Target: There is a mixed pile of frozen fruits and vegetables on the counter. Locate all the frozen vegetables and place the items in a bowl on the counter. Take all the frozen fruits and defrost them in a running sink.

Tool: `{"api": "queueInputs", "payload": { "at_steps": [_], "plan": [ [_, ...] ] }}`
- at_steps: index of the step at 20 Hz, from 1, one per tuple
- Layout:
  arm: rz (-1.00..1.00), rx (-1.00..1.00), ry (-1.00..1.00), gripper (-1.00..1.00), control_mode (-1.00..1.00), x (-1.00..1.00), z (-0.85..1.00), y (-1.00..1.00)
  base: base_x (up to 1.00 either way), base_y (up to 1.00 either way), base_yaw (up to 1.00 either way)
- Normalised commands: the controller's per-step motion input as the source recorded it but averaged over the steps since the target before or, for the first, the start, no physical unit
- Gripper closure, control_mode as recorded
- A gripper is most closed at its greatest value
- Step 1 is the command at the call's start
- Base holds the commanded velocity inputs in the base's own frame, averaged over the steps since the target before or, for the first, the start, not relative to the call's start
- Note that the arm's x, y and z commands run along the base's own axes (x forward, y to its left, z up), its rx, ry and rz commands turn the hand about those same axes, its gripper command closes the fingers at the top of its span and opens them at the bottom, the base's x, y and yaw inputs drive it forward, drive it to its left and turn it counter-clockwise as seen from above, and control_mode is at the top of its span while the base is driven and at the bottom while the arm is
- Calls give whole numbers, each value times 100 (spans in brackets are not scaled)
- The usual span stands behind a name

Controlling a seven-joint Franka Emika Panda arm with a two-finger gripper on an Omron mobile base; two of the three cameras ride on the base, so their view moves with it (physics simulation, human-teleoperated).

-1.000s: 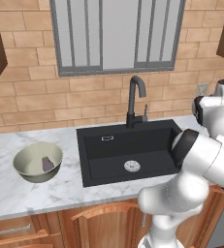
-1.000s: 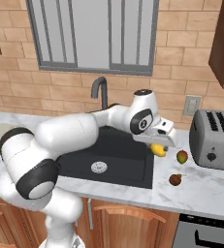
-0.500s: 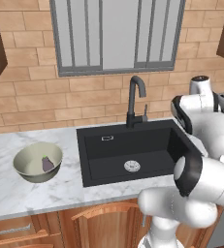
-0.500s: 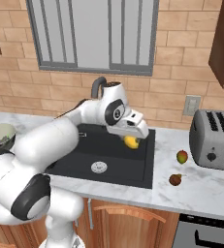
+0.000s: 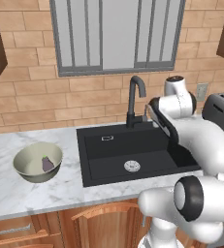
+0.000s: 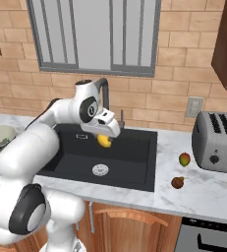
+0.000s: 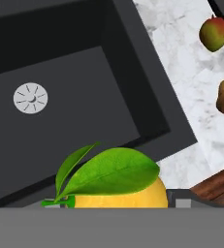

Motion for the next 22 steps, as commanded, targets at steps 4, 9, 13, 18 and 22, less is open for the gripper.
{"api": "queueInputs", "payload": {
  "at_steps": [4,9,13,18,22],
  "plan": [
    [0,5,1,100,-100,11,0,100,0,0,0],
    [0,5,2,100,-100,22,0,100,0,0,0],
    [3,3,6,100,-100,37,-5,100,0,0,0],
    [4,2,10,100,-100,46,-11,100,0,0,0],
    [4,2,11,100,-100,47,-10,100,0,0,0]
  ]
}}
